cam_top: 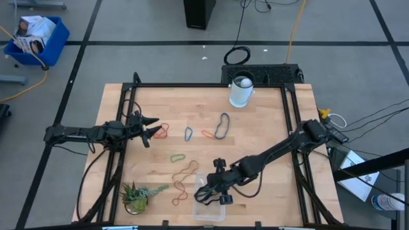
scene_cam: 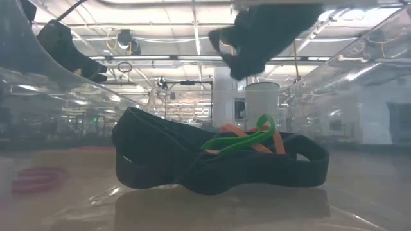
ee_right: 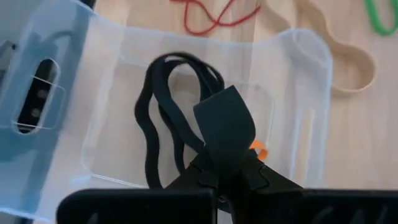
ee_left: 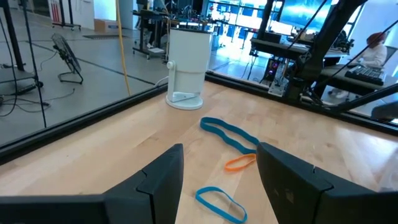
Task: Pick and place rubber bands into bin
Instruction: Put the black rubber band into the transparent bin, then put the light brown rubber band into the transparent bin
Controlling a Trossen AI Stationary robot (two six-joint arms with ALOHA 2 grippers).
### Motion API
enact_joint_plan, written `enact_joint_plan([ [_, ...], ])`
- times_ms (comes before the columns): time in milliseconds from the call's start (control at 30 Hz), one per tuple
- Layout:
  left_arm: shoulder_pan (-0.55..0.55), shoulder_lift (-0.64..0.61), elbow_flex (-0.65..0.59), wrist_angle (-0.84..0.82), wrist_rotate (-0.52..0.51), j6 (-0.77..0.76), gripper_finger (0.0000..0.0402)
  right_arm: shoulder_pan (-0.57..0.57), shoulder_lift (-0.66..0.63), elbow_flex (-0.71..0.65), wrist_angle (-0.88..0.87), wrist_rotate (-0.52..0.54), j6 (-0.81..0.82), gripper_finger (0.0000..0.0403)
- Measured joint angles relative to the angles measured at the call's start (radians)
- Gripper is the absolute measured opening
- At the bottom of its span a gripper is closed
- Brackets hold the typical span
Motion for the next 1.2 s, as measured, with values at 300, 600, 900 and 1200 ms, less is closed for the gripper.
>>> enact_joint_plan([
  [300, 0.000, 0.000, 0.000, 0.000, 0.003, -0.001, 0.0209, -0.001, 0.037, 0.000, -0.019, 0.002, 0.014, 0.0006],
  [600, 0.000, 0.000, 0.000, 0.000, 0.003, 0.000, 0.0209, -0.001, 0.038, 0.000, -0.011, 0.002, 0.007, 0.0017],
  [900, 0.000, 0.000, 0.000, 0.000, 0.003, 0.000, 0.0209, -0.001, 0.038, 0.000, -0.012, 0.003, 0.003, 0.0090],
  [1200, 0.000, 0.000, 0.000, 0.000, 0.003, 0.000, 0.0209, -0.004, 0.016, 0.000, -0.019, 0.001, 0.002, 0.0142],
])
